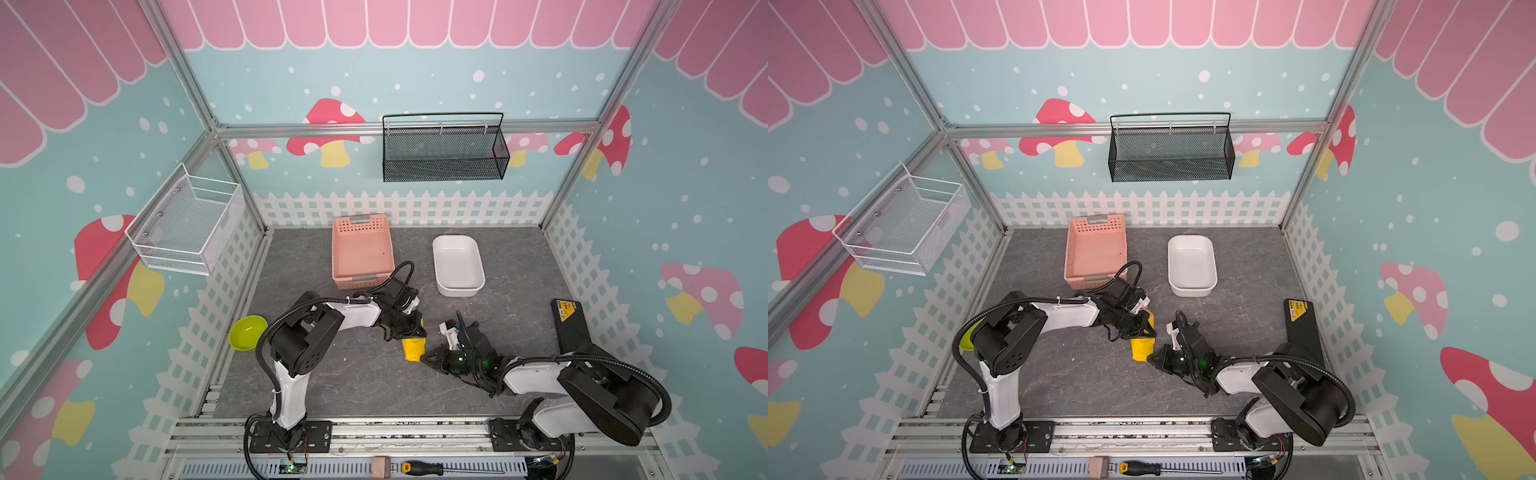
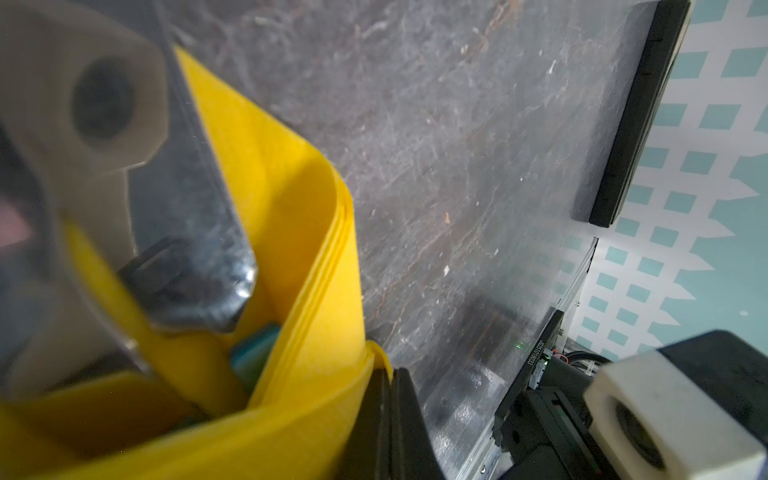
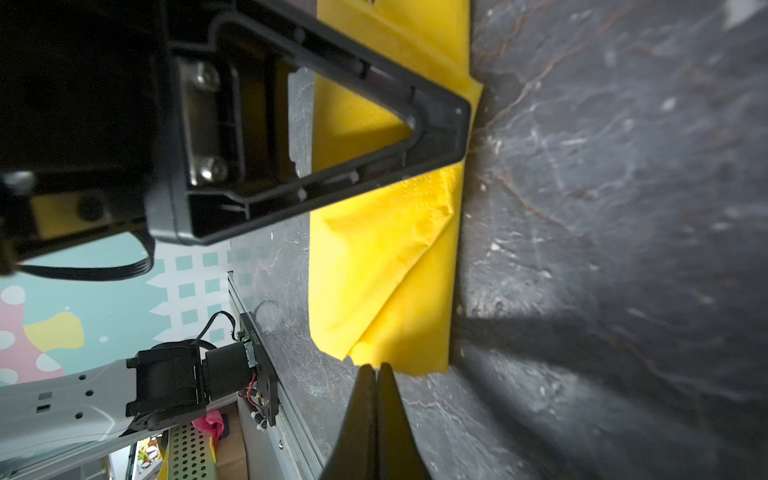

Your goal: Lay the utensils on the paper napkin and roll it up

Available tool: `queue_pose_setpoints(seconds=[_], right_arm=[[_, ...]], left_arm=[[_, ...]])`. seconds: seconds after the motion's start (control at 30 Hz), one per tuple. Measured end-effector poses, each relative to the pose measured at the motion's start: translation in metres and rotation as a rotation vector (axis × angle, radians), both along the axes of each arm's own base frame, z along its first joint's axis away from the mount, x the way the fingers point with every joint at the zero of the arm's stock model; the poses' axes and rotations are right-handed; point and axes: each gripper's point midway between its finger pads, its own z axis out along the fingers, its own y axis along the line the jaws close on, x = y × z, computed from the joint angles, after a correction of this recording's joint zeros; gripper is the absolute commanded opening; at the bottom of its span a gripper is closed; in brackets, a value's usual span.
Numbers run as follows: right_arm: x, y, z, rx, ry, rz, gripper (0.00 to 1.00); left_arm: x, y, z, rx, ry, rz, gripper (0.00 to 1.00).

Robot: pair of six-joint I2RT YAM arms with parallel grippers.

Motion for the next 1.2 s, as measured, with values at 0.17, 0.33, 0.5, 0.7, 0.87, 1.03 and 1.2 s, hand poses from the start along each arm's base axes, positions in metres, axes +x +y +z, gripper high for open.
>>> queue_pose_setpoints(seconds=[0.17, 0.33, 0.5, 0.7, 0.87, 1.03, 1.2], right_arm=[[0.001, 0.001, -0.003, 0.000, 0.011, -0.003, 0.00], [0.002, 0.004, -0.012, -0.015, 0.037, 0.006, 0.00], [0.009, 0.013, -0.008, 0.003, 0.029, 0.018, 0.00], [0.013, 0.018, -0.008, 0.011, 0.024, 0.026, 0.00], [0.012, 0.021, -0.013, 0.010, 0.038, 0.037, 0.00], [0.014, 0.023, -0.013, 0.009, 0.047, 0.048, 0.00], [0.013, 0.024, -0.014, 0.000, 0.045, 0.063, 0.00]], left_arm=[[0.001, -0.001, 0.001, -0.005, -0.005, 0.001, 0.00], [0.001, 0.001, -0.001, -0.004, -0.003, 0.005, 0.00], [0.001, 0.001, -0.001, -0.005, -0.003, 0.006, 0.00], [0.002, 0.001, -0.001, -0.006, -0.005, 0.007, 0.00], [0.001, 0.001, 0.000, -0.007, -0.007, 0.007, 0.00], [0.003, 0.000, 0.011, -0.023, -0.022, 0.013, 0.00], [0.009, -0.004, 0.027, -0.048, -0.041, 0.025, 0.00]])
